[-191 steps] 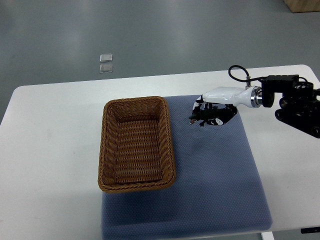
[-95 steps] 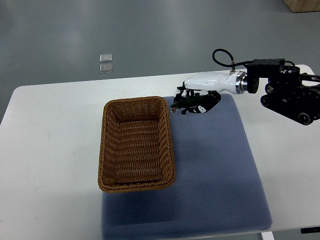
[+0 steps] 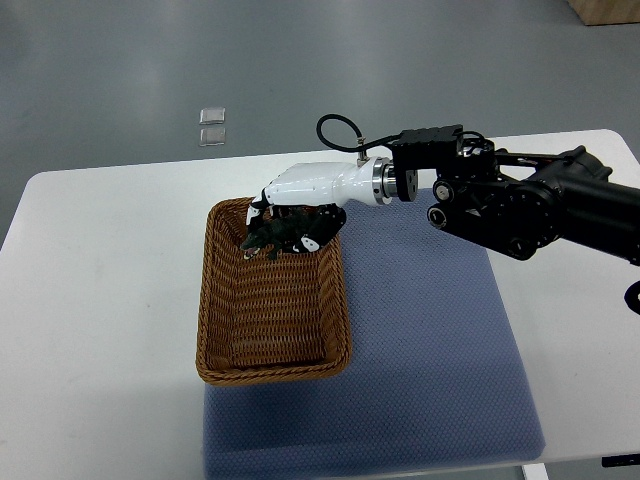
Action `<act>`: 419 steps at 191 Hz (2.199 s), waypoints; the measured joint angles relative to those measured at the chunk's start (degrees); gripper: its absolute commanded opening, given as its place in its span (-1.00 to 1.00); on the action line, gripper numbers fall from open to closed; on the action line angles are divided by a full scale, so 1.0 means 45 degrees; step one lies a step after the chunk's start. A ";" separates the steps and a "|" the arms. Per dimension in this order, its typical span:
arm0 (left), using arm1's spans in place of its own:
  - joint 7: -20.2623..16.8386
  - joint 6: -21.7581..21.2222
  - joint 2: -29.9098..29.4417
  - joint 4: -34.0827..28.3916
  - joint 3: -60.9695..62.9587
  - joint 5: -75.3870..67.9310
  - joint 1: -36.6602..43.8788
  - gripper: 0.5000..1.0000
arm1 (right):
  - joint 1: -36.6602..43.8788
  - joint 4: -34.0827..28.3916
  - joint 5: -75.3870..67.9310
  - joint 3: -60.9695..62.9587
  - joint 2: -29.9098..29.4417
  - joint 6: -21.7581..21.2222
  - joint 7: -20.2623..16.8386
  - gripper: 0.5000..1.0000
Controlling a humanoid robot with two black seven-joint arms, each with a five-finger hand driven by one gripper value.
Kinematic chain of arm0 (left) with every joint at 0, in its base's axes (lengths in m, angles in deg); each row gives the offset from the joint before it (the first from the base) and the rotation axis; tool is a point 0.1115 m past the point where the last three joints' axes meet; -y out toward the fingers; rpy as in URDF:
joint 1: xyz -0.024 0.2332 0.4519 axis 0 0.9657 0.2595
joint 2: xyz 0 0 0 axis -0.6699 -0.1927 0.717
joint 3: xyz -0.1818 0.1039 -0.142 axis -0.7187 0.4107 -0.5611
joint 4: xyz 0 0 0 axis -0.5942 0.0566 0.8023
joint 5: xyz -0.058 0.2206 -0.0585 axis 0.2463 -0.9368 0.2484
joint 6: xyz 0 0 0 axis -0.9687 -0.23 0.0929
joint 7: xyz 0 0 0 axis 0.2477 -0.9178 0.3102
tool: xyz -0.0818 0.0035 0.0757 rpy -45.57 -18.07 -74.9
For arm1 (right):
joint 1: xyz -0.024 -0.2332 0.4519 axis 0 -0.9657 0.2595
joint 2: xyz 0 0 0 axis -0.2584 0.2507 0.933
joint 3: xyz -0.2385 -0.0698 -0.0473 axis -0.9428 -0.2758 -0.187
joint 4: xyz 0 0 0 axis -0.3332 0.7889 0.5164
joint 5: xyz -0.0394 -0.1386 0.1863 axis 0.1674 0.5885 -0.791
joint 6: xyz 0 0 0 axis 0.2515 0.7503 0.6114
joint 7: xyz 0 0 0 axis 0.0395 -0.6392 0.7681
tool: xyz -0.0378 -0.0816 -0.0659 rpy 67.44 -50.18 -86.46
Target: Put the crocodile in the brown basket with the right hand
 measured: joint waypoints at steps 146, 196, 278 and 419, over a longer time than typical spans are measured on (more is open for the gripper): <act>-0.0001 0.0000 0.0000 0.0002 0.0000 0.0005 0.0002 1.00 | -0.1254 0.0060 -0.0165 0.0131 -0.0343 0.0525 -0.0097 0.70; -0.0001 0.0000 0.0000 0.0002 0.0000 0.0004 0.0002 1.00 | -0.1189 0.0059 -0.2980 0.0231 0.0417 0.0306 -0.0114 0.70; -0.0001 0.0000 0.0000 0.0002 0.0000 -0.0002 0.0002 1.00 | -0.1832 0.0604 -1.0485 0.2808 0.1677 -0.2257 -0.1878 0.71; -0.0001 0.0000 0.0000 0.0002 0.0000 0.0002 0.0003 1.00 | -0.3568 0.4370 -2.1664 0.3399 0.1569 -0.3880 -0.5364 0.71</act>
